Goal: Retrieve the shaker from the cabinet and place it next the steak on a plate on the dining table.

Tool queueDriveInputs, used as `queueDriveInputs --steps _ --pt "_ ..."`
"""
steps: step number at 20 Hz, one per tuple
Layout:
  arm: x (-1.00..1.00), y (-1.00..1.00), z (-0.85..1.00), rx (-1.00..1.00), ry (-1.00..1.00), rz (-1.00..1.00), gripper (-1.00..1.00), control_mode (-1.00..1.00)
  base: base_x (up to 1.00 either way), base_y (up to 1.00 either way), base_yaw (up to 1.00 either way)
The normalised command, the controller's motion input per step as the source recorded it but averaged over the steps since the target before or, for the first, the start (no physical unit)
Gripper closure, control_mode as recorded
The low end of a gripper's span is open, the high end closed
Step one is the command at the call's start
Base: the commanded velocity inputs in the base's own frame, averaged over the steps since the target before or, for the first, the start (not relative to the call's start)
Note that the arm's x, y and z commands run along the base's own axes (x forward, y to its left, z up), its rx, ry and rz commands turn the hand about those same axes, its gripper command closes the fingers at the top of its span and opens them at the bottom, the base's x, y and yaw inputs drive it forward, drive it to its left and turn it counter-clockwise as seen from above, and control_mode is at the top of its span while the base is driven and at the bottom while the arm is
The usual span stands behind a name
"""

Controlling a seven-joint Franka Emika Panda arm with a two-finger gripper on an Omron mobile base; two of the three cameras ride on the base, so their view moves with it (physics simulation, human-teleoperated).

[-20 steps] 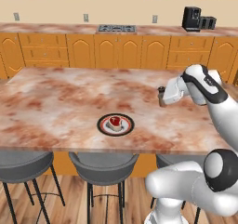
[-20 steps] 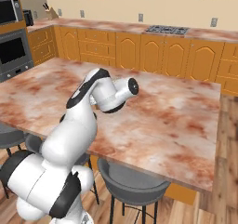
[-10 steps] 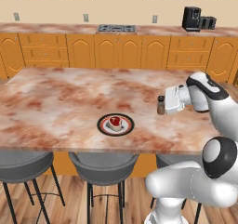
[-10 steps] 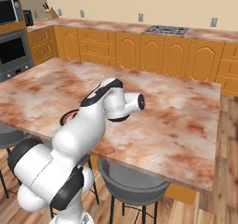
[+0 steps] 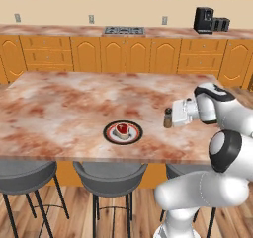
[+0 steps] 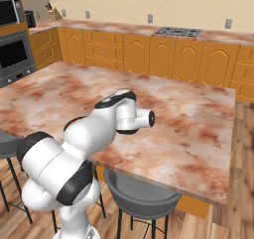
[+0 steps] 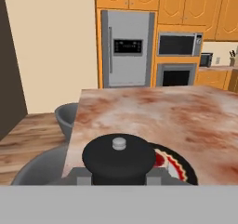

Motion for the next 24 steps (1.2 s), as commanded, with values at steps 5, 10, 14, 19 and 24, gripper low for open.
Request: queueDriveInputs --steps 5,10,14,19,24 --pt "0.21 0.02 -0.21 0.03 0.00 0.00 1.00 -1.00 0.00 0.00 0.00" --pt "0.20 0.14 -0.31 0.00 0.00 0.00 1.00 -1.00 0.00 0.00 0.00" --pt "0.16 0.13 -0.25 0.01 0.00 0.00 1.00 -1.00 0.00 0.00 0.00" --pt "0.15 0.02 -0.13 0.04 0.01 0.00 1.00 -1.00 0.00 0.00 0.00" --pt "0.12 0.03 -0.07 0.01 0.00 0.00 1.00 -1.00 0.00 0.00 0.00"
